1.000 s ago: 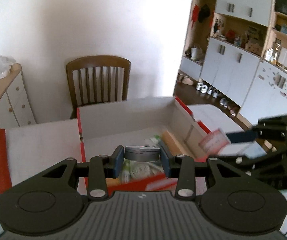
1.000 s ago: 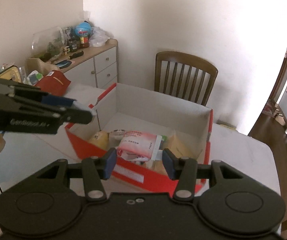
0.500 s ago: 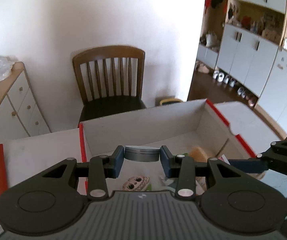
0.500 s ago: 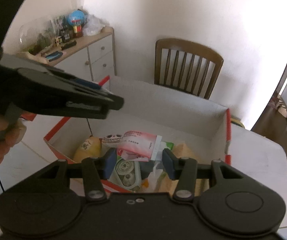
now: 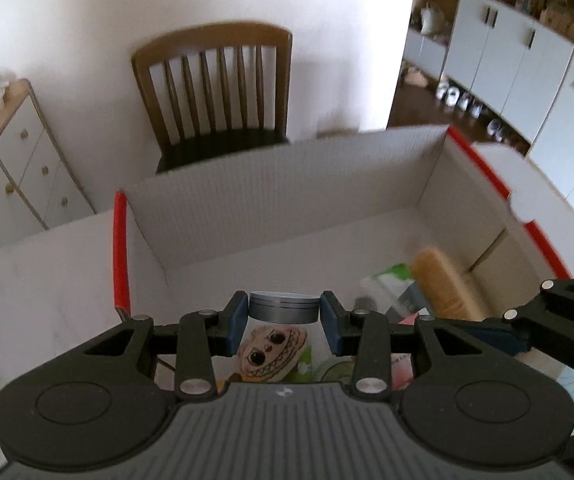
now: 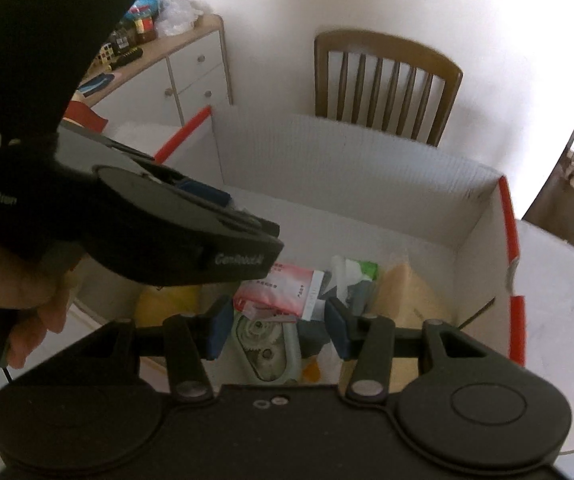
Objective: Organize objects
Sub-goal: 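Open the left gripper dropping the silver tin while the right releases the tissue packet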
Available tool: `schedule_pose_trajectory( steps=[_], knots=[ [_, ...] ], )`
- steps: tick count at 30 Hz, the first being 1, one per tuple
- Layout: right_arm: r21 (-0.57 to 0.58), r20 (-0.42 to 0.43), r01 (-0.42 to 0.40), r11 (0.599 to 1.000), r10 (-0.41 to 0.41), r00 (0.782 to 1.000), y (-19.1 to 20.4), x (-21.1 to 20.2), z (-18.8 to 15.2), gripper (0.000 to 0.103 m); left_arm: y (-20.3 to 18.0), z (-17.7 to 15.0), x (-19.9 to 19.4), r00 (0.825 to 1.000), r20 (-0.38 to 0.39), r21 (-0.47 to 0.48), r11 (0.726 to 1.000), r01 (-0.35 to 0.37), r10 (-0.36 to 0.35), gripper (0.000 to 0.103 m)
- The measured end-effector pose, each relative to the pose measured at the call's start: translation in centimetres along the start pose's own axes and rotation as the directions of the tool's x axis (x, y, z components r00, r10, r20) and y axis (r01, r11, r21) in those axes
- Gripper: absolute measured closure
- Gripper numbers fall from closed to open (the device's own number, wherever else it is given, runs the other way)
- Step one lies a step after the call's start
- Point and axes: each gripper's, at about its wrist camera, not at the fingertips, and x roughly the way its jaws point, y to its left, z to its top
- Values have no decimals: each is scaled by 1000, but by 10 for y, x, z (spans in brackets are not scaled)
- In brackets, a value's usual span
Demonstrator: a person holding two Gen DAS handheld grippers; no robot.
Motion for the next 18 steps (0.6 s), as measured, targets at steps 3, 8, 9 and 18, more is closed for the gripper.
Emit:
schedule_pose_trajectory(
  steps=[3,8,9,18],
  knots=[
    [11,-25,5,1000,-4,1000,-3,9,-1,55,1,1,11,999,-50,-10,1000,10,-10,65],
    [38,-40,4,999,-2,999,-9,14,-5,55,3,1,22,994,-105,-5,1000,5,-6,65],
    [36,-41,5,999,-4,999,-10,14,-5,55,3,0,24,994,-112,-6,1000,7,-8,65],
    [29,-10,-5,1000,5,1000,-13,-1,-10,44,6,-2,15,996,-84,-19,999,28,-29,43]
  ],
)
